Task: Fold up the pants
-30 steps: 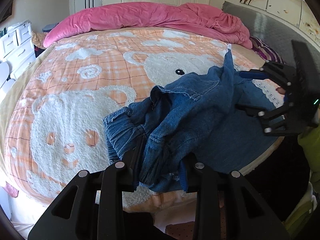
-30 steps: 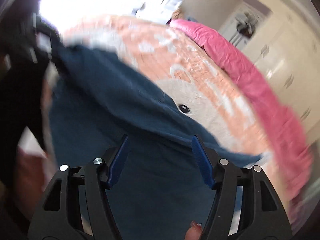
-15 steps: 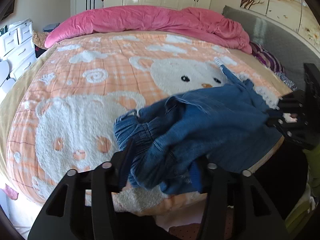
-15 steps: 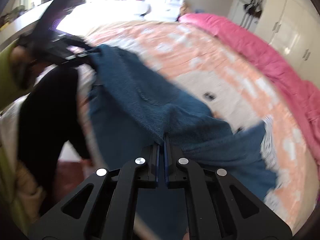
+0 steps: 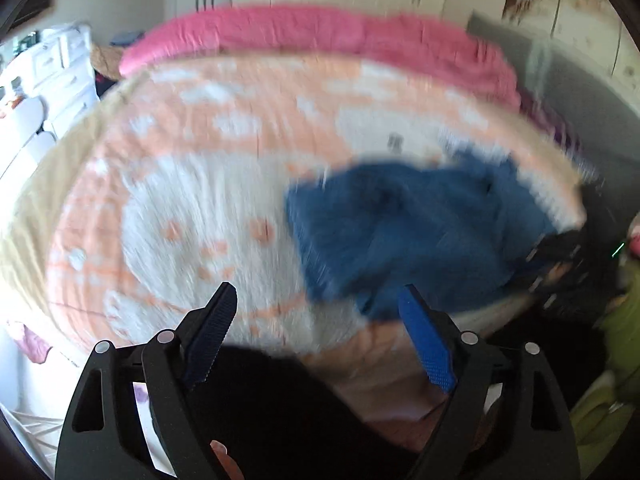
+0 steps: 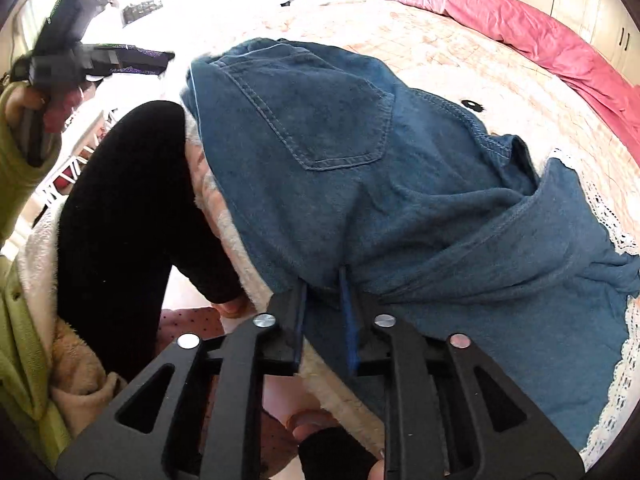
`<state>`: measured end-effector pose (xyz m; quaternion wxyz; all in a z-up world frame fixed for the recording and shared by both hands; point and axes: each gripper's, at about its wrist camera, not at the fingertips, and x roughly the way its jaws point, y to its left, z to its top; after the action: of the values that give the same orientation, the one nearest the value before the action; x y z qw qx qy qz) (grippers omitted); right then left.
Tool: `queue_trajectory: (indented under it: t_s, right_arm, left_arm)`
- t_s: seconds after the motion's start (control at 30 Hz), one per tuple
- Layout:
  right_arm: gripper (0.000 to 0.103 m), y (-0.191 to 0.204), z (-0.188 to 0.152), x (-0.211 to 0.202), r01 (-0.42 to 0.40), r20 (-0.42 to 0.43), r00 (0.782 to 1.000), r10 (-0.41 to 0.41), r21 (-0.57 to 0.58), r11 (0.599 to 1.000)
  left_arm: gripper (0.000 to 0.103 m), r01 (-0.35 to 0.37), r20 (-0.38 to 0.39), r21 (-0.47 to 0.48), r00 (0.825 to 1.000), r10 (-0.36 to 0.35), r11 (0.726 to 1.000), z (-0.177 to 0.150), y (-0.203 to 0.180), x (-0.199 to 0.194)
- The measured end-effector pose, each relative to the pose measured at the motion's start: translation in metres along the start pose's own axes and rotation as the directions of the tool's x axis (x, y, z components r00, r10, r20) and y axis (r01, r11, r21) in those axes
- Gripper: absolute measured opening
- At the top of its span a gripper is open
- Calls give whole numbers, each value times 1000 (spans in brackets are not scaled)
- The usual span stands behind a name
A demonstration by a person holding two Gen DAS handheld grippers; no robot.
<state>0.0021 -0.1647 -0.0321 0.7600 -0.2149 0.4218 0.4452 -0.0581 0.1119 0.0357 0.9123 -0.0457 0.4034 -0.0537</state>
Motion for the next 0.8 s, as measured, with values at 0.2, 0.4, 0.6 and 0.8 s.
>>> queue_trajectory:
  t_s: [0.2,0.4,0.6,0.8]
  right_arm:
    - [22,1,2,-7,-55,34,998,53,42,998]
    - [41,-14,10,-48,38,135,989,-60,162,986]
    - [54,-33,42,-35,173,107,972,-208,268,948]
    - [65,-45,35,14,300,-91,954,-285,293,908]
  left_arm:
    - [76,130,10,106,991,-132,986,27,-61,26]
    - [62,109,-153,127,984,-89,986,4,-81,99]
    - [63,75,-143,157,988,-52,985,-11,-84,106]
    - [63,70,-136,160,990,-48,985,-12,-84,105]
